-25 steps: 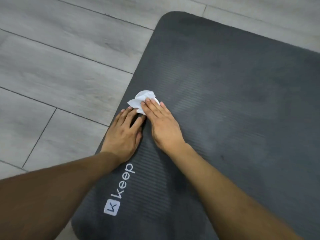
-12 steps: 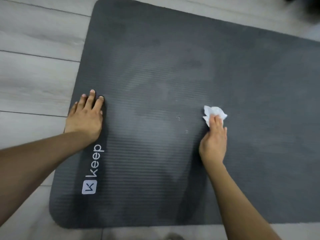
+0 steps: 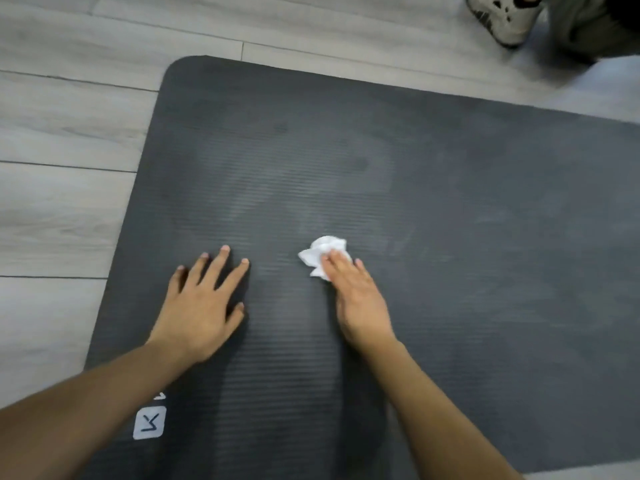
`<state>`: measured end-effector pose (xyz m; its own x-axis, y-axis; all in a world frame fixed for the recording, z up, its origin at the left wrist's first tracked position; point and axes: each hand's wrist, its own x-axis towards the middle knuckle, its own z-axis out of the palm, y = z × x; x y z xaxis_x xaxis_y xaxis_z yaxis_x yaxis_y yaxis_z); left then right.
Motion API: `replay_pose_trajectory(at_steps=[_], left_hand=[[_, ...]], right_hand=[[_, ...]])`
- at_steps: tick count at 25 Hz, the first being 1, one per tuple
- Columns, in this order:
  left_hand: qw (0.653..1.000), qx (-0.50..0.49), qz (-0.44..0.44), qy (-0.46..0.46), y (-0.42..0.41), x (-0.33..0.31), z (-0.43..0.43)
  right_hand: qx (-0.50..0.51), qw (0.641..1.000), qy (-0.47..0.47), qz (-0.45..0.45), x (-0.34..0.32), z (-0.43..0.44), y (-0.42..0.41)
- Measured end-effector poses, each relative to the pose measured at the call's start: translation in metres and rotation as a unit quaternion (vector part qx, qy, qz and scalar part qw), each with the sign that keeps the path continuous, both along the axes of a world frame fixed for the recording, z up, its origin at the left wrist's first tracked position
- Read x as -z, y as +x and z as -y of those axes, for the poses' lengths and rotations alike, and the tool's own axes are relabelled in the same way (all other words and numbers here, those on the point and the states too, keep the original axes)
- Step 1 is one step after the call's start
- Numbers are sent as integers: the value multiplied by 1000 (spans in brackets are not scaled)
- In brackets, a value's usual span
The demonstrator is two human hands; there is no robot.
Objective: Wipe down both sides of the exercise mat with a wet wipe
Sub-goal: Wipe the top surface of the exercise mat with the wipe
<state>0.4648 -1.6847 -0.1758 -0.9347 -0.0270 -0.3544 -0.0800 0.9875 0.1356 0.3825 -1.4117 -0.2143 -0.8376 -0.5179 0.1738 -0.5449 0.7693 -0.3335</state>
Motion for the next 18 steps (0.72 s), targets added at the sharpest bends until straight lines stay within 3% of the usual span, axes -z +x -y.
replay_pose_trajectory(at_steps=[3,5,7,9,12,18], left_hand=[[999,-8,33,13,0,13,-12],[999,1,33,-4,-2,13,-9],[999,1,45,2,-2,10,-6],[998,-8,61,10,-5,8,-7],[998,-2,57,8,-4,11,-9],[999,-5,50,7,-3,14,-7]], right_hand=[[307,948,-35,77,-8,-67,-67],[367,928,-27,52,-8,-43,-72],[255,965,-43,53,-4,8,-45],[51,995,-34,81,-2,49,-1],[-139,987,7,74,-4,40,0],[-113,988,59,84,-34,-3,-24]])
